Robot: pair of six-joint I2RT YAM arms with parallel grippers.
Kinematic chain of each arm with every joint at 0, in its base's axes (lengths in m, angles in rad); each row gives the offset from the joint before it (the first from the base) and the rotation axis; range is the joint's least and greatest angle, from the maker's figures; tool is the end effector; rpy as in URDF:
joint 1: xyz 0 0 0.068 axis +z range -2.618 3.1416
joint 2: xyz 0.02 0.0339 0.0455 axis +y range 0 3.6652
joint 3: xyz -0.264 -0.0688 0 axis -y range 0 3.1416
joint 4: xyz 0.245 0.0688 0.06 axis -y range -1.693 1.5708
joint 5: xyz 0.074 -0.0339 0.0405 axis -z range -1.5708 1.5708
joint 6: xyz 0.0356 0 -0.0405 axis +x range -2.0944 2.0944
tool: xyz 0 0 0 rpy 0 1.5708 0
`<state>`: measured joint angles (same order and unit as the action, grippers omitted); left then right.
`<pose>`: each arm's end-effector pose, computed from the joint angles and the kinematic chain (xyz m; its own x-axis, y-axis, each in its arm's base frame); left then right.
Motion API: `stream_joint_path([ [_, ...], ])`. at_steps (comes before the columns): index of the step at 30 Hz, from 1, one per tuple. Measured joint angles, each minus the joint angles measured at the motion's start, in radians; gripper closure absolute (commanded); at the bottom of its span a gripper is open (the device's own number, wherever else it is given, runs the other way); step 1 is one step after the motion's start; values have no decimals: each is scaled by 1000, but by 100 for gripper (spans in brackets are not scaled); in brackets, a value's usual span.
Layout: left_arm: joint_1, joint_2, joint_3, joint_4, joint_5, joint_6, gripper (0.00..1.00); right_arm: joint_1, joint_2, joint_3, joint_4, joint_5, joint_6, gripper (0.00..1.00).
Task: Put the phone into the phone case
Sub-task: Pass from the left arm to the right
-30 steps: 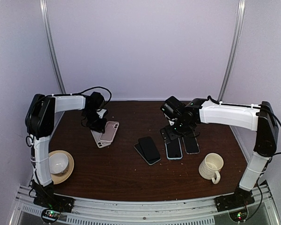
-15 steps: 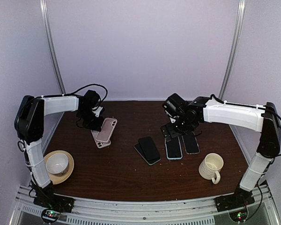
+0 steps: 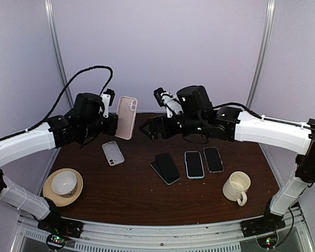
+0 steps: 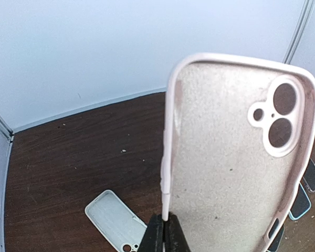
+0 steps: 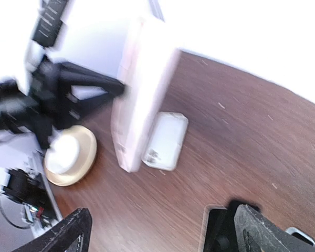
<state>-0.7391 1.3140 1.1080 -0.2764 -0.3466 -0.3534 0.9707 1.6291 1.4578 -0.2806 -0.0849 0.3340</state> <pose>0.2301 -0.1933 0.3276 -0.4640 -0.0175 -0.8857 0.2671 0.9505 -0.1587 0.2152 0.3199 0.3466 -0.5167 -0.1766 -0.8378 -0.7367 0.5903 0.3299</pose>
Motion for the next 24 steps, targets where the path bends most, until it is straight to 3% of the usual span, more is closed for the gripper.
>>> stream_joint_path([
  [5,-72,-28,-41,52,-94,-12,100,16,58,50,150,-51,17,13],
  [11,-100,-50,-56,98,-105,-14,100,16,126,75,204,-34,56,26],
  [16,-100,-70,-57,112,-102,-16,100,16,147,79,215,-14,84,51],
  [20,-101,-71,-58,119,-95,-20,100,16,180,106,226,-23,105,63],
  [24,-101,-72,-64,119,-89,-21,100,16,194,113,232,-34,117,82],
])
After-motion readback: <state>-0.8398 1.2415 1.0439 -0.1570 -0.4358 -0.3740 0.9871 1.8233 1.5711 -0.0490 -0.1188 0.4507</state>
